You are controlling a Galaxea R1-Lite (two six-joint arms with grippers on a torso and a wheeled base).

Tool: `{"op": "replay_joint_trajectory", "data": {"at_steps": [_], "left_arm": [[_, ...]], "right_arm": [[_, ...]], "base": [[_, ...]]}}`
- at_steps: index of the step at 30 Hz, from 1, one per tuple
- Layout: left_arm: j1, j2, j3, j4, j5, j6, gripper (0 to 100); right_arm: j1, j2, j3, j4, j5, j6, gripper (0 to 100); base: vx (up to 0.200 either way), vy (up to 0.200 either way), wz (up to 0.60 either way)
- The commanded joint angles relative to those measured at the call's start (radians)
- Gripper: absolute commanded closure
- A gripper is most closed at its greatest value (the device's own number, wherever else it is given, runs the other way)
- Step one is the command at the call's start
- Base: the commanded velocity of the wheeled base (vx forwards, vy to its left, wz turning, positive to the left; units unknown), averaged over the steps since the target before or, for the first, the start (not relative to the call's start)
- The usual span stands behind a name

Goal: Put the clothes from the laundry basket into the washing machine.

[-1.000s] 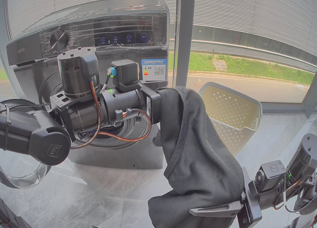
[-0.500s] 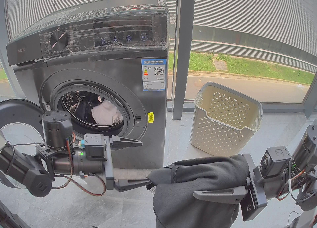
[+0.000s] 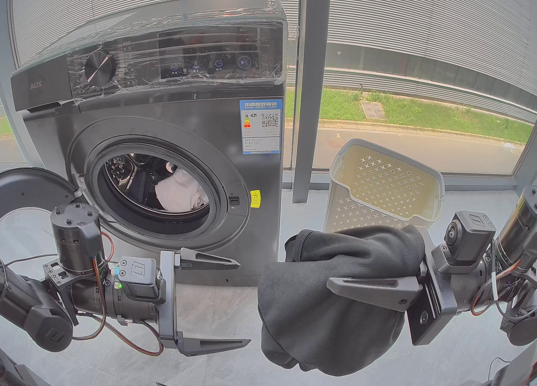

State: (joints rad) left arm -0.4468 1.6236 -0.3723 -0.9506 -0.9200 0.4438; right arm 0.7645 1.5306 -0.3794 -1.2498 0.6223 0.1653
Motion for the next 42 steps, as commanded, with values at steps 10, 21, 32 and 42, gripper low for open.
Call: {"op": "replay_joint_trajectory", "data": {"at_steps": [10,21,32,42], "left_arm": [[-0.108,0.022,-0.062,0.004,0.003,-0.002,0],[-0.107,0.119,-0.137,-0.046,0.027,-0.089,0],[-0.211,0.131,-0.148,-0.068,0.046,-0.120,0],[-0.294,0.173,-0.201,-0.140,0.119,-0.200,0]], "right_arm": [[0.035,0.102,-0.118,0.000,0.000,0.005,100],[0.113,0.108,-0.170,0.000,-0.001,0.054,100],[0.151,0.186,-0.276,0.000,-0.001,0.065,100],[0.171,0.218,-0.314,0.000,-0.015,0.068,100]], "base": [[0.000,0.000,0.00],[0.000,0.000,0.00],[0.000,0.000,0.00],[0.000,0.000,0.00]]}}
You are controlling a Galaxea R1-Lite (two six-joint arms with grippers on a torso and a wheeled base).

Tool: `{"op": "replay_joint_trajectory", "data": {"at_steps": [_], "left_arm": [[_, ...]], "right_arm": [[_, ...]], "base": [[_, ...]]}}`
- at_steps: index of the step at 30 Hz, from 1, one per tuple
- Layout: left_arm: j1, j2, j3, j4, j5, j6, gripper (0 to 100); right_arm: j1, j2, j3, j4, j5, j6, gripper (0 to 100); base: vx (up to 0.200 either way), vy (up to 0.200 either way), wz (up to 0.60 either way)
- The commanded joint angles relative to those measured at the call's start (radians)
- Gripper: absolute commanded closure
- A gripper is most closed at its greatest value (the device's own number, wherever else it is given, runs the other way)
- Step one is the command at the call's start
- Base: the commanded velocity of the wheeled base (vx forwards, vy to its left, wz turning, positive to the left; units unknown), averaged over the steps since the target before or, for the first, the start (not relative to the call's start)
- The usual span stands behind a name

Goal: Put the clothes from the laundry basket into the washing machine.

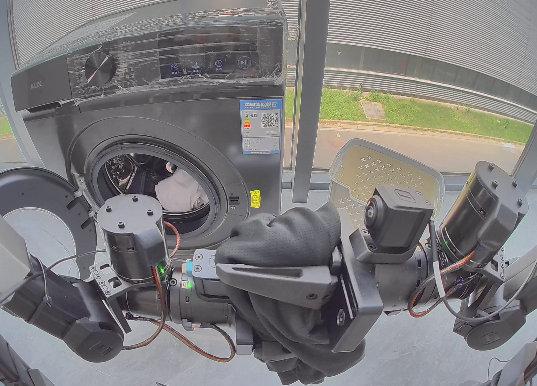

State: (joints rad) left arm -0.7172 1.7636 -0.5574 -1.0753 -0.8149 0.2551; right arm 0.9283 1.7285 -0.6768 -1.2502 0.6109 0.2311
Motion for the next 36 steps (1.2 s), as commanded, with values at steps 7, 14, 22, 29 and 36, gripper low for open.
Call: {"op": "replay_joint_trajectory", "data": {"at_steps": [7,14,22,29,36], "left_arm": [[-0.016,0.111,-0.006,-0.117,0.025,-0.028,0],[-0.008,0.131,-0.018,-0.137,0.033,-0.030,100],[-0.013,0.128,-0.035,-0.218,0.117,-0.126,100],[-0.008,0.132,-0.027,-0.296,0.164,-0.178,100],[-0.005,0.128,-0.025,-0.296,0.168,-0.180,100]], "right_arm": [[0.014,0.017,-0.030,0.000,-0.034,0.040,100],[0.014,0.013,-0.029,0.000,-0.045,0.042,100],[0.012,0.020,-0.044,0.000,-0.046,0.042,100],[-0.006,0.020,-0.049,0.000,-0.046,0.040,100],[-0.020,0.016,-0.036,0.000,-0.045,0.039,0]], "base": [[0.000,0.000,0.00],[0.000,0.000,0.00],[0.000,0.000,0.00],[0.000,0.000,0.00],[0.000,0.000,0.00]]}}
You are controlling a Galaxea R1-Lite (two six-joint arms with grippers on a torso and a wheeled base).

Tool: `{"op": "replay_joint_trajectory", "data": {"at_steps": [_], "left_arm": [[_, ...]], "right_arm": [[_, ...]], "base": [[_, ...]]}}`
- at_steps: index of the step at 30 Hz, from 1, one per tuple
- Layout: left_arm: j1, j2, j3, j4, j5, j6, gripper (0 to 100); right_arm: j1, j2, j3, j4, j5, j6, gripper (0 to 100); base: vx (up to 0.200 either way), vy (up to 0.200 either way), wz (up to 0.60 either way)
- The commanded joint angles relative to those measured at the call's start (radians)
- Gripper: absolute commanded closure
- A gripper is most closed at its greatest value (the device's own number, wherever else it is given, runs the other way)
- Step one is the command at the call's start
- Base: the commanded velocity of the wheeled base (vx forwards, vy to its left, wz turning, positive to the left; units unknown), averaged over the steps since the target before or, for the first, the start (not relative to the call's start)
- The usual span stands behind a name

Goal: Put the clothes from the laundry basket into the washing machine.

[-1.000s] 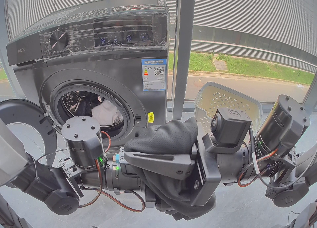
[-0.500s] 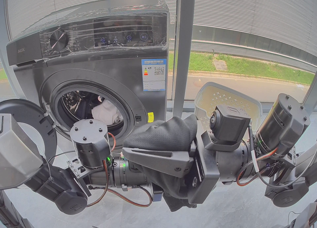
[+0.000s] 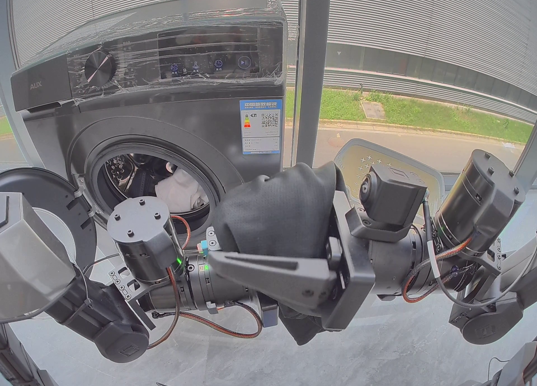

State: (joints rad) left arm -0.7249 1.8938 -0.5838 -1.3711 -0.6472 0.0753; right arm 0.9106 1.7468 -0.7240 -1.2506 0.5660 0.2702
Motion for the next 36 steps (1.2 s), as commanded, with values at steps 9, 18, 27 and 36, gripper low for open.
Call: {"op": "replay_joint_trajectory", "data": {"at_steps": [9,18,27,36], "left_arm": [[0.058,-0.024,0.006,-0.002,0.000,0.000,100],[0.142,-0.076,0.098,-0.019,-0.002,-0.002,100],[0.318,-0.171,0.220,-0.020,0.064,-0.062,100],[0.628,-0.202,0.478,-0.020,0.236,-0.184,100]], "right_arm": [[-0.116,-0.066,0.163,0.000,0.000,0.000,0],[-0.337,-0.135,0.249,0.000,-0.001,0.001,0],[-0.518,-0.176,0.420,0.000,-0.005,-0.025,0],[-0.631,-0.185,0.400,0.000,-0.024,-0.025,0]], "base": [[0.000,0.000,0.00],[0.000,0.000,0.00],[0.000,0.000,0.00],[0.000,0.000,0.00]]}}
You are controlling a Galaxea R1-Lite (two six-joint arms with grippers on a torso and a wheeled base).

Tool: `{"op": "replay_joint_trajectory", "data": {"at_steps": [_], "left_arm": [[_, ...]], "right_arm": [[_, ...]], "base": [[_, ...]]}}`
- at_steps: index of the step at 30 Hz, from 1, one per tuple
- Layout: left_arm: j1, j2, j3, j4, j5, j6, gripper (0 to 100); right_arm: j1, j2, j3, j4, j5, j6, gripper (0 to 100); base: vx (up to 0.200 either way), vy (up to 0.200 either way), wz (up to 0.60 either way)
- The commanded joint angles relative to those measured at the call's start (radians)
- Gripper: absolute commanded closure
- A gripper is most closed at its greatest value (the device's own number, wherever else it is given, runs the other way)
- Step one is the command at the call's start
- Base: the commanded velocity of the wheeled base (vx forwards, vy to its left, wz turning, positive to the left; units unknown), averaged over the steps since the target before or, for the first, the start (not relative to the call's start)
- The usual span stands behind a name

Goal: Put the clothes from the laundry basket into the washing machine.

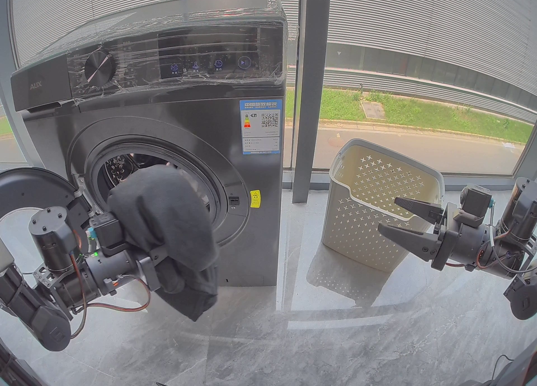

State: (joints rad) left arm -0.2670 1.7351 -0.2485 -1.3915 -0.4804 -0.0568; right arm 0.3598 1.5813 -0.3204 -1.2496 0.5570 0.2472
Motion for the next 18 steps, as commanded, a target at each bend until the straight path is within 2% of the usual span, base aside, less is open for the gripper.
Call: {"op": "replay_joint_trajectory", "data": {"at_steps": [1,2,5,8,15,18], "left_arm": [[0.201,-0.043,0.147,0.000,0.082,-0.061,100],[0.241,-0.040,0.149,0.000,0.100,-0.075,100],[0.288,-0.034,0.143,-0.004,0.115,-0.103,100],[0.295,-0.037,0.143,-0.023,0.115,-0.118,100],[0.295,-0.045,0.155,-0.023,0.126,-0.127,100],[0.295,-0.045,0.163,-0.026,0.140,-0.147,100]], "right_arm": [[-0.093,-0.023,-0.003,-0.001,-0.017,0.000,0],[-0.108,-0.024,-0.002,-0.001,-0.016,-0.002,0],[-0.139,-0.024,0.007,-0.001,-0.019,-0.003,0],[-0.156,-0.024,0.017,-0.001,-0.034,-0.003,0],[-0.176,-0.035,0.015,-0.001,-0.035,-0.003,0],[-0.194,-0.040,0.012,-0.001,-0.035,-0.003,0]], "base": [[0.000,0.000,0.00],[0.000,0.000,0.00],[0.000,0.000,0.00],[0.000,0.000,0.00],[0.000,0.000,0.00],[0.000,0.000,0.00]]}}
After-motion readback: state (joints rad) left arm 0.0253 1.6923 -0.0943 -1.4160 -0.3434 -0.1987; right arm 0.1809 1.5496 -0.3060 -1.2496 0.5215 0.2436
